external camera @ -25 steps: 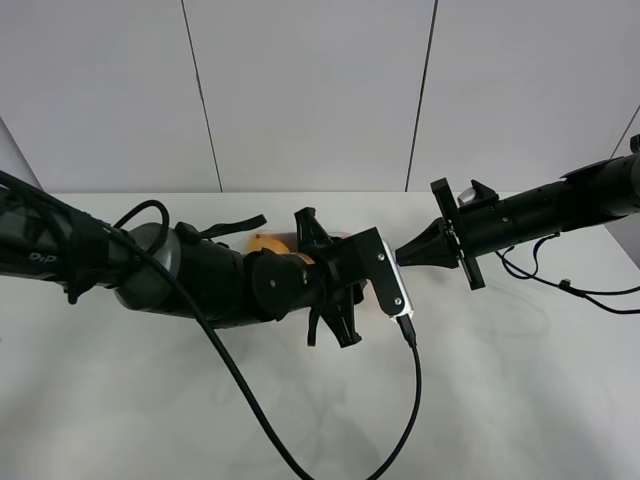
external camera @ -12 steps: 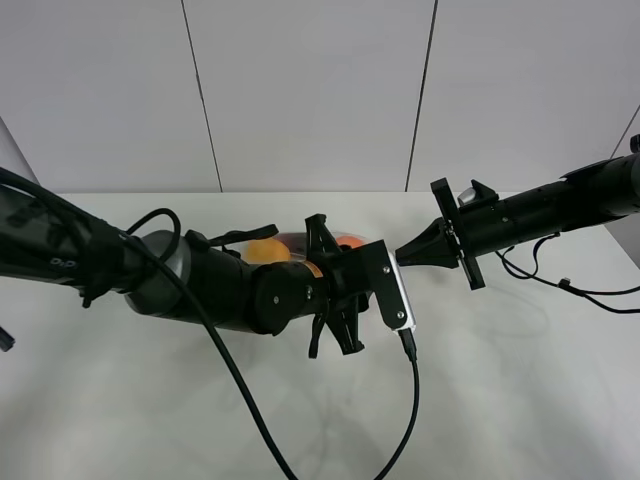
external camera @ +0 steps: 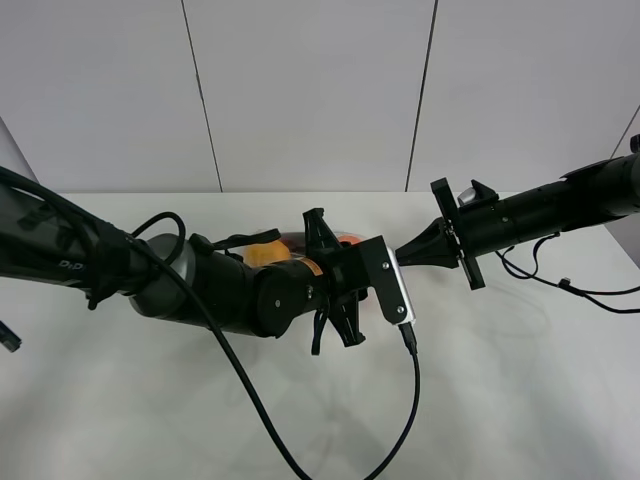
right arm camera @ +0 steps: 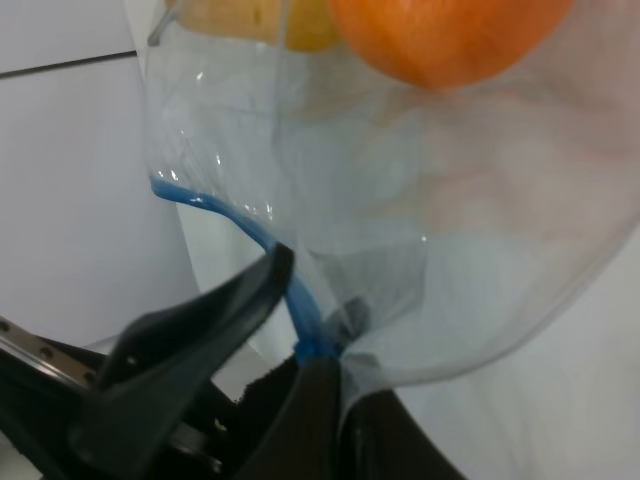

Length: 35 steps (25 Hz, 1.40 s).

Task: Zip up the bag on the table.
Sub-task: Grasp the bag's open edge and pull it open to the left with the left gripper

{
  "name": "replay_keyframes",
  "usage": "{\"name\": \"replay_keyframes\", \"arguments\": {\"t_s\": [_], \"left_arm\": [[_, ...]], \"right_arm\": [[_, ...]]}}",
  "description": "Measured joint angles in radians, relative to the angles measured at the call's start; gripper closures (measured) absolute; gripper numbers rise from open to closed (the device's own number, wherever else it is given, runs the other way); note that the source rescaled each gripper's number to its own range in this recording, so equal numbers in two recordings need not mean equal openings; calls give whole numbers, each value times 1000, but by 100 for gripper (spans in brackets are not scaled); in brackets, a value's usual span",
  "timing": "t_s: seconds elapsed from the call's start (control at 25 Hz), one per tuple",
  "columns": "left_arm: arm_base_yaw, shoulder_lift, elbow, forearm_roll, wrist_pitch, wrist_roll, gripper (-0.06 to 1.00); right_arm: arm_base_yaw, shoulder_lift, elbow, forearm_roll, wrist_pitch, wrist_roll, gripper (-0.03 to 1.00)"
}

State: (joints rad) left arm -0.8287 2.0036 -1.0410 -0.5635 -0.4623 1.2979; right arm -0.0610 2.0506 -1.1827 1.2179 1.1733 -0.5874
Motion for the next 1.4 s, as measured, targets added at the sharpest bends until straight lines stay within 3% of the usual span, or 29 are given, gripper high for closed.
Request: {"name": "replay_keyframes", "arguments": {"t_s": [0.16,0.48,0.84,1.08,1.4], "left_arm": [[0,0,0,1,0,10,86],[0,0,0,1,1,24,94],[17,0,0,2,2,112,94],[85,-7,68,16,-103,177,94],[214,-40,185,35,-276,189,94]], "right_arm": [[0,0,0,3,0,0,97],[0,0,0,6,0,0,97],[0,0,0,8,0,0,97],[0,1,0,25,-8,0,97],[0,4,-3,43,-11,0,97]]}}
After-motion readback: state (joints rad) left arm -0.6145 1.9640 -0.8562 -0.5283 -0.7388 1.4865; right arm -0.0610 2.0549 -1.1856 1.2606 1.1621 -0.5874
